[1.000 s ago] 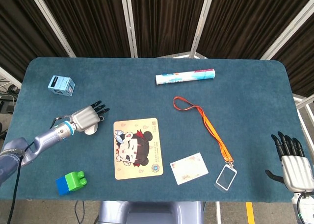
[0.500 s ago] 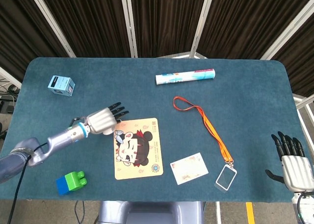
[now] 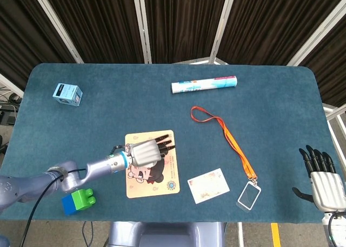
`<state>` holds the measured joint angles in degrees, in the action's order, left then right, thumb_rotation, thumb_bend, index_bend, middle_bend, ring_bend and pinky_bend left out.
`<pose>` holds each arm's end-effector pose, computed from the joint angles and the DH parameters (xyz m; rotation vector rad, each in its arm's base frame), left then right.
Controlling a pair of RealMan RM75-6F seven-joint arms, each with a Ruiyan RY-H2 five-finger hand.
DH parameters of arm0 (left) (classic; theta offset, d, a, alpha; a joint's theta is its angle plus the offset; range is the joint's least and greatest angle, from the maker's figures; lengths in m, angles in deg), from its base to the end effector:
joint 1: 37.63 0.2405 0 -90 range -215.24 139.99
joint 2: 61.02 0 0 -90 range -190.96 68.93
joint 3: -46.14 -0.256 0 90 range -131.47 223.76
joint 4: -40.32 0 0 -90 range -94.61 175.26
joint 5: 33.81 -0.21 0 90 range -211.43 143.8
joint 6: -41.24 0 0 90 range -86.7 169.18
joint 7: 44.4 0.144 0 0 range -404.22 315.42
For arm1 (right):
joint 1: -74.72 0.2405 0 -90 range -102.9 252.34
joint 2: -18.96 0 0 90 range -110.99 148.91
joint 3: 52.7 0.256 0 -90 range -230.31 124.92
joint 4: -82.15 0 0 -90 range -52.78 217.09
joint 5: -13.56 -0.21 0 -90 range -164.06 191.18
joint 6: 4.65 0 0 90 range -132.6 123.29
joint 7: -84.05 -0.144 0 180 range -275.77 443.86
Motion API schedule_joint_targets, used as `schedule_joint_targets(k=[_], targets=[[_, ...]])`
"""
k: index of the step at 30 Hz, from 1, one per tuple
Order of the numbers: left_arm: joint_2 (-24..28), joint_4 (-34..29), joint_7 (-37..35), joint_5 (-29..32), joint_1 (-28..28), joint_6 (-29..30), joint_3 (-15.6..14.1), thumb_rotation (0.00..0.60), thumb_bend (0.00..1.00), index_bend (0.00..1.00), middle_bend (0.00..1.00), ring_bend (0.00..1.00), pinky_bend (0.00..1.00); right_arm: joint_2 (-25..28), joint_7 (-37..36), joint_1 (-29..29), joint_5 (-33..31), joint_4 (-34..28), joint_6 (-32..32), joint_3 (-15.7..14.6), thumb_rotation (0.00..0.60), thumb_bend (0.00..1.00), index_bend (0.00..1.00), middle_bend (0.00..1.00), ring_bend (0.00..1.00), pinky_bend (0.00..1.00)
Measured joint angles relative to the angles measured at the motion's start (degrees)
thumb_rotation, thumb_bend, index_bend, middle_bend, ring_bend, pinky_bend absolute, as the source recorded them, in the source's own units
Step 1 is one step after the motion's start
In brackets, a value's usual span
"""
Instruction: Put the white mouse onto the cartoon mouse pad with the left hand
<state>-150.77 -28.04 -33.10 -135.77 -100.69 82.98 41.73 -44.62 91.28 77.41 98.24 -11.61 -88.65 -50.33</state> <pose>-0.0986 0.3491 -0.0667 -2.6119 0.1095 -0.6456 -0.3180 -0.1669 0.1573 1.3998 -0.8726 0.7677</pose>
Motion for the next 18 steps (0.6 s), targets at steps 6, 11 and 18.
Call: schedule_joint_targets(k=[6, 11, 18], targets=[[-1.8, -0.22, 3.15, 0.35, -0.28, -1.65, -0.65, 0.6, 0.2, 0.57, 0.0, 0.0, 0.0, 0.11, -0.26, -0.01, 0.18, 0.07, 0.02, -0.07, 0.6, 0.09, 0.0, 0.0, 0.0, 0.0], [-1.78, -0.42, 3.57, 0.66, -0.22, -1.38, -0.84, 0.6, 0.2, 0.46, 0.0, 0.0, 0.0, 0.1, -0.17, -0.03, 0.17, 0.06, 0.02, -0.08, 0.6, 0.09, 0.0, 0.0, 0.0, 0.0], [-1.95, -0.13, 3.28, 1.01, 0.47, 0.57, -0.69, 0.6, 0.21, 0.04, 0.0, 0.0, 0.0, 0.09, 0.18, -0.03, 0.16, 0.03, 0.01, -0.07, 0.6, 0.09, 0.0, 0.0, 0.0, 0.0]])
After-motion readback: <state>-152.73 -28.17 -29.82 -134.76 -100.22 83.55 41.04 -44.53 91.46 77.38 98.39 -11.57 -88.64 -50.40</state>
